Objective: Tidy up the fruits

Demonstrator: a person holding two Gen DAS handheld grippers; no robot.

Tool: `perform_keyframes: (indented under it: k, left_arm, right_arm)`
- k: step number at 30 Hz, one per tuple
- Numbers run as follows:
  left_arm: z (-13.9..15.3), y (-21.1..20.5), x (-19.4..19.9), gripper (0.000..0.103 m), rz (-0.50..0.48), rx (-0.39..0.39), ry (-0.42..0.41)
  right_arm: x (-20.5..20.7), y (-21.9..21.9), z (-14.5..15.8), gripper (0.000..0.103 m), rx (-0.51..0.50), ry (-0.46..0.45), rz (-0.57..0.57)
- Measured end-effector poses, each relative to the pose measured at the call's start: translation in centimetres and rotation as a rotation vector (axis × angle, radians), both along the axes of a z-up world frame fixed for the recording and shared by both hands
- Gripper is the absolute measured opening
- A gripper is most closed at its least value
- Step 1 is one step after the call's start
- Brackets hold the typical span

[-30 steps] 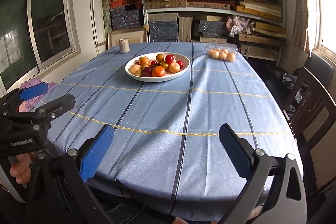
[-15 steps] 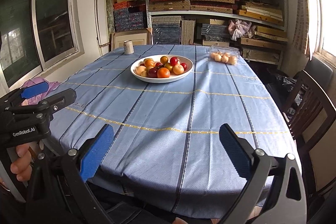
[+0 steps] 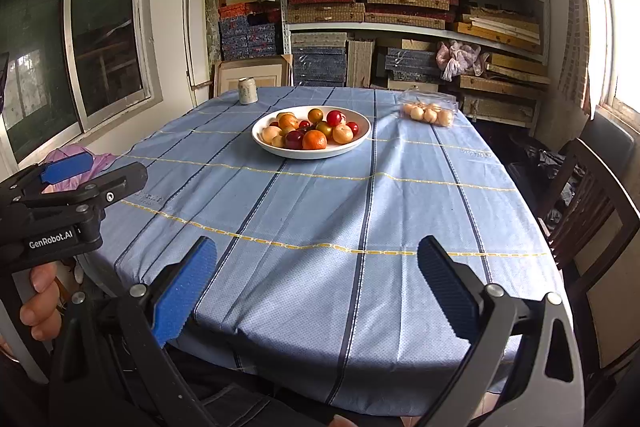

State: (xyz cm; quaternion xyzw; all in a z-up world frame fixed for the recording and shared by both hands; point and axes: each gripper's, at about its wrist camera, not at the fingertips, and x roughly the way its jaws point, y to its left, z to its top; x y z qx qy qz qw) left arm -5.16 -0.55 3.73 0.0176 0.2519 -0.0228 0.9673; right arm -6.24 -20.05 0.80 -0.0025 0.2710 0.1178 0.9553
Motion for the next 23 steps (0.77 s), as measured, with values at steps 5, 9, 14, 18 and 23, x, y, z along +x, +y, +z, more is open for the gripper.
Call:
perform_keyframes:
  k: [5,9,14,18,23]
  left_arm:
    - [0.07,-0.12,-0.02,0.099,0.004,0.006,-0.003]
    - [-0.02,-0.05,-0.01,0.099,0.018,0.012,-0.005]
    - [0.08,0.02,-0.15,0.099,0.034,0.016,-0.017]
    - [0.02,-0.12,-0.23,0.099,0.024,0.021,-0.011]
    - [0.10,-0.10,-0.29,0.099,0.032,0.020,-0.011]
  right_arm:
    - [0.01,0.01,-0.04,0.098,0.000,0.002,0.001]
    - [0.01,-0.01,-0.03,0.098,0.000,0.001,0.001]
    - [-0.01,0.01,-0.07,0.098,0.001,0.001,0.001]
    - [0.02,-0.04,-0.06,0.098,0.000,0.000,0.001]
    - [0.02,-0.04,-0.08,0.098,0.001,0.000,0.000]
